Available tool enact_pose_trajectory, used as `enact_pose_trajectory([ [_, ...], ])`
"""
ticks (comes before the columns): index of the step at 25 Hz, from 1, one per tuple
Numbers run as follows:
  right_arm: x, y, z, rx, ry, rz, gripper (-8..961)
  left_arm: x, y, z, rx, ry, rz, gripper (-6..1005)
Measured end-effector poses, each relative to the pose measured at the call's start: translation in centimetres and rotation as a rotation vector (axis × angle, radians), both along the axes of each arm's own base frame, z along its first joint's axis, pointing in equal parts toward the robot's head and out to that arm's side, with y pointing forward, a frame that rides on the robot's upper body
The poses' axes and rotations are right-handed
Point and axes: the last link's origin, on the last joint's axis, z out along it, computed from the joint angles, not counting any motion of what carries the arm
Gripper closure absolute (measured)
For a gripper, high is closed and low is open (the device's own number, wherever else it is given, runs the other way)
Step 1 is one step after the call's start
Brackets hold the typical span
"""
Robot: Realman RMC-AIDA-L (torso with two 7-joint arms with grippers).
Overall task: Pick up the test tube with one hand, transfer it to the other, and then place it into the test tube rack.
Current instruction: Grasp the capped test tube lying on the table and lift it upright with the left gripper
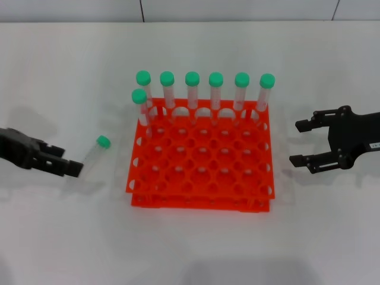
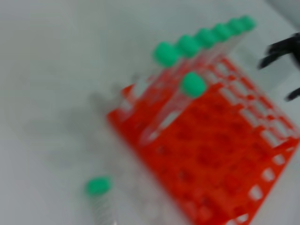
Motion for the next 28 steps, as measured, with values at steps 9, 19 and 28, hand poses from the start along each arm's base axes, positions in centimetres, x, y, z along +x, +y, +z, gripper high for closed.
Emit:
enact_pose_trajectory([
  [9, -0.3, 0.1, -0.2, 0.003, 0.0, 0.011, 186, 0.4, 2.1, 0.6, 0.0, 0.29, 0.16, 185],
  [19, -0.7, 0.0, -0.6, 0.002, 0.003, 0.022, 186, 0.5, 2.9, -3.2, -0.04, 0.429, 0.14, 223],
  [28, -0.8, 0.0, -0.7, 0.0, 0.008, 0.02, 187, 1.4, 3.4, -4.9, -0.052, 0.469, 0.124, 264],
])
